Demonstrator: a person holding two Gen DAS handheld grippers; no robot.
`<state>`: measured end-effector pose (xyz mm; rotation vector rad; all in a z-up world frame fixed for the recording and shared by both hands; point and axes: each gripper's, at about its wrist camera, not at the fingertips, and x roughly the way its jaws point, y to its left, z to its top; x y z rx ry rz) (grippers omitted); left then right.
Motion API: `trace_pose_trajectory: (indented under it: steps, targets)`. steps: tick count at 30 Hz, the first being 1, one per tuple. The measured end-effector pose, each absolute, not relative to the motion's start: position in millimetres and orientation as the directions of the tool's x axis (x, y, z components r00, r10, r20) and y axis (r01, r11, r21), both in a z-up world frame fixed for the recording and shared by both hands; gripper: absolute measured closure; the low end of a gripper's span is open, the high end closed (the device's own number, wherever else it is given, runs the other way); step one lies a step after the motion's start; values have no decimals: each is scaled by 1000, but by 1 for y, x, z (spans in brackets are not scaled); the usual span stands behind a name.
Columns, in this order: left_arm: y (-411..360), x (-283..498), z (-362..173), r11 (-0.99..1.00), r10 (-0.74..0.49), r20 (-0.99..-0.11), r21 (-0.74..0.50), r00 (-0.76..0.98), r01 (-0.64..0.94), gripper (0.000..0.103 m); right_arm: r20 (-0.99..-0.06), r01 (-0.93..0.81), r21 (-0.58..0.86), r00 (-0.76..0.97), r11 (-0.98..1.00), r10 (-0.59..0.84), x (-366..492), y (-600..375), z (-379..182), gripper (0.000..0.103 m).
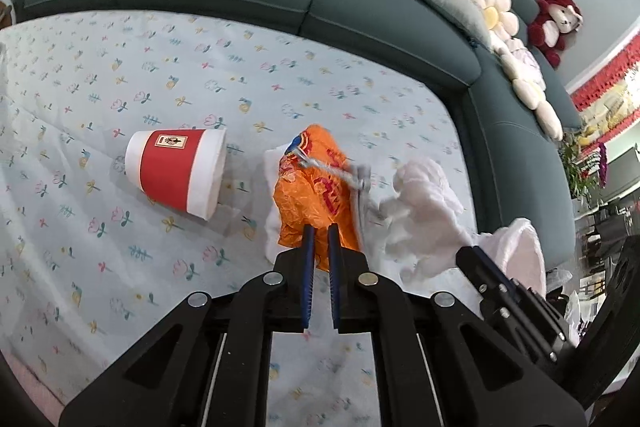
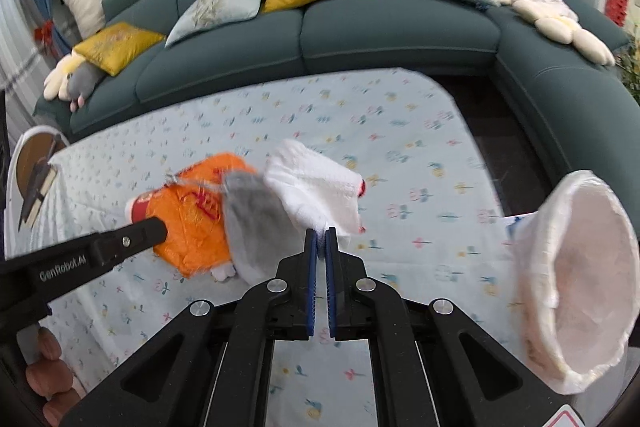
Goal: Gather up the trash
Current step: 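Grasp the orange bag with the left tool while the right tool grasps the white glove, then carry the orange bag and white glove to the bin and release them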
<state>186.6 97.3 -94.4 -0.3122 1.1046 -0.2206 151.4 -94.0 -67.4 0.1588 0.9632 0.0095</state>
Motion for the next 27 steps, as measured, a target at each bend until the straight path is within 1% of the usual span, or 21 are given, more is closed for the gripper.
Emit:
trace_pose_trajectory:
  steps: [14, 21, 27]
  targets:
    - [49, 125, -31, 926, -374, -782, -344, 499, 157, 97, -740, 123, 163, 672, 979, 39, 80, -149, -11, 99]
    - [14, 104, -6, 918, -397, -757, -325, 519, 228, 97, -706, 156, 169, 708, 973, 9, 54, -177, 7, 99]
    - [-24, 90, 4, 907, -417, -751, -306, 511, 290, 97, -689, 200, 179, 724, 963, -22, 37, -208, 13, 99]
